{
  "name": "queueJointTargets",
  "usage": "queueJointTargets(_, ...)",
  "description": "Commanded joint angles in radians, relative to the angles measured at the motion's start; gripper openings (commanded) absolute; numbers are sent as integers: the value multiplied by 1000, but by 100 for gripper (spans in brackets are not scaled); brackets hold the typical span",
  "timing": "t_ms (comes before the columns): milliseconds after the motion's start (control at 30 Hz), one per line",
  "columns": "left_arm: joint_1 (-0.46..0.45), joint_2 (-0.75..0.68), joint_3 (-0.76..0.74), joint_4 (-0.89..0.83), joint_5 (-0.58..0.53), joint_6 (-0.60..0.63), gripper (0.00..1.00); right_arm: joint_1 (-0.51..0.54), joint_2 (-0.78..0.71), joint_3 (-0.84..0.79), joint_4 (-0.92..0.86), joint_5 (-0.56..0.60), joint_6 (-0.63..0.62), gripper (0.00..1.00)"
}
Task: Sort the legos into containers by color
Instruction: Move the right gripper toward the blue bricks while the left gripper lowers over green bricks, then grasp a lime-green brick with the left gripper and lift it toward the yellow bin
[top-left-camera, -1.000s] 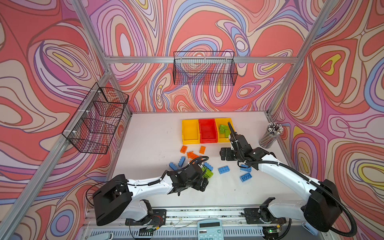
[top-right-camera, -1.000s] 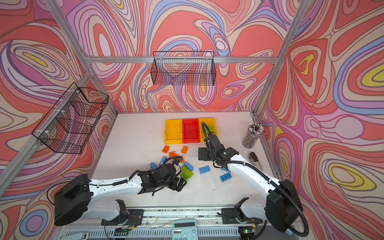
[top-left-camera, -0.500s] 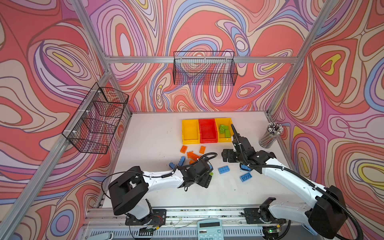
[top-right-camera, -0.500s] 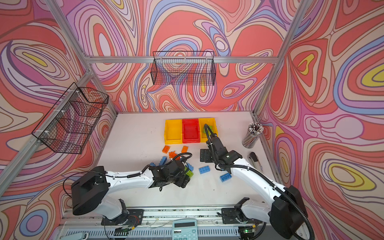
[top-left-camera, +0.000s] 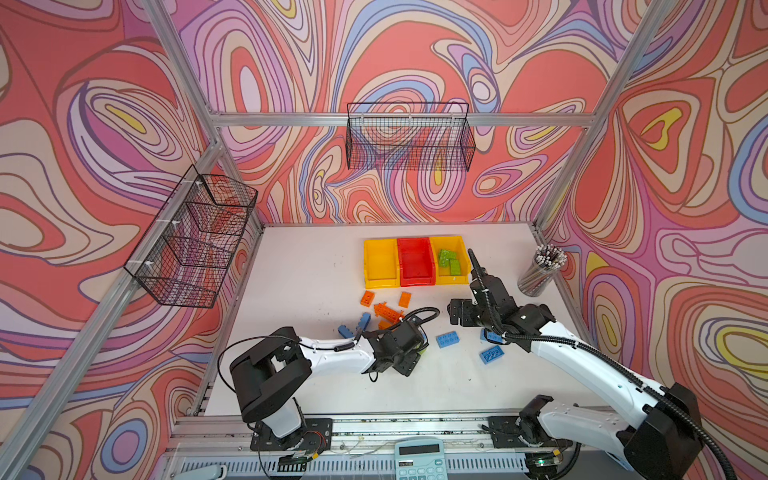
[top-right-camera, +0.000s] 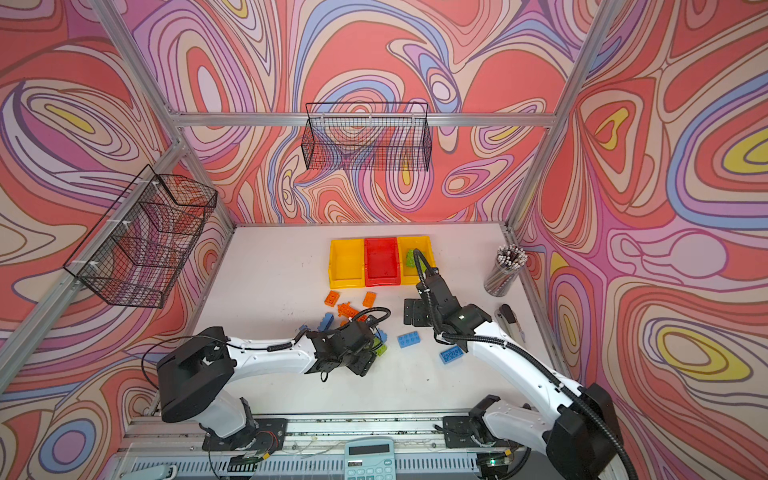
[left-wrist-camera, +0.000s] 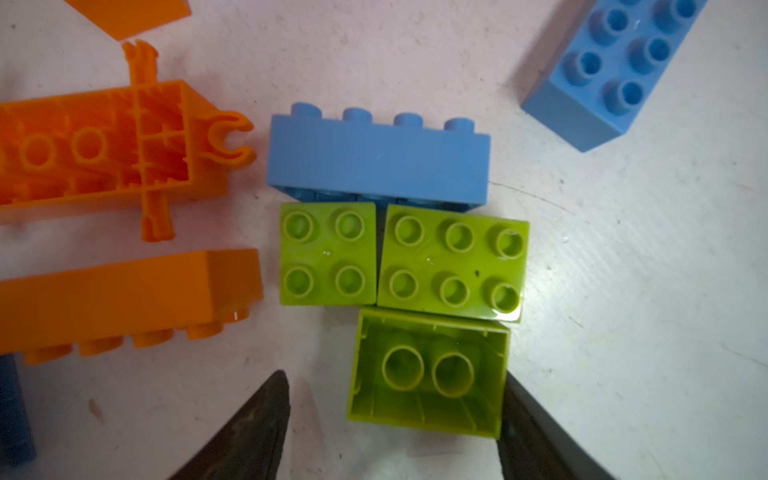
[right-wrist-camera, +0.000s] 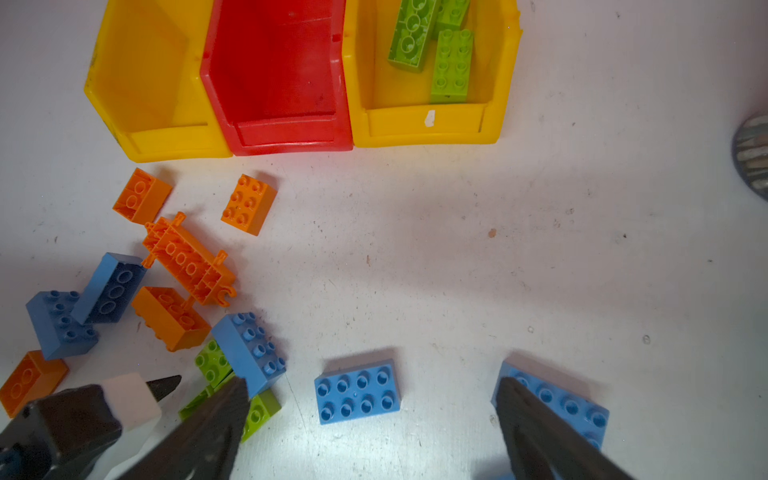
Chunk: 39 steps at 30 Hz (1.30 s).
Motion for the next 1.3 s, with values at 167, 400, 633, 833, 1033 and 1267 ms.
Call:
queueJointTargets(167,-2,23,22,47,13,58,72,3,-28,-16,-32,26,14,98)
queueJointTargets(400,-2,56,40,37,28,65,63,2,-54,-23,-51,30,21,98)
queueJointTargets(633,-2,45,50,14,19,46,48,2,-95,-21,-67,39,25,98)
queueJointTargets(833,-2,14,110,-80,-9,35,40,3,-132,-26,-68,43,32,98)
queueJointTargets(1033,4,-3,221,-171,-43,44,37,2,-193,-35,-69,73,41,98)
queueJointTargets(1267,79,119,465,-230,-6,59,35,2,-245,-42,-89,99,60,98)
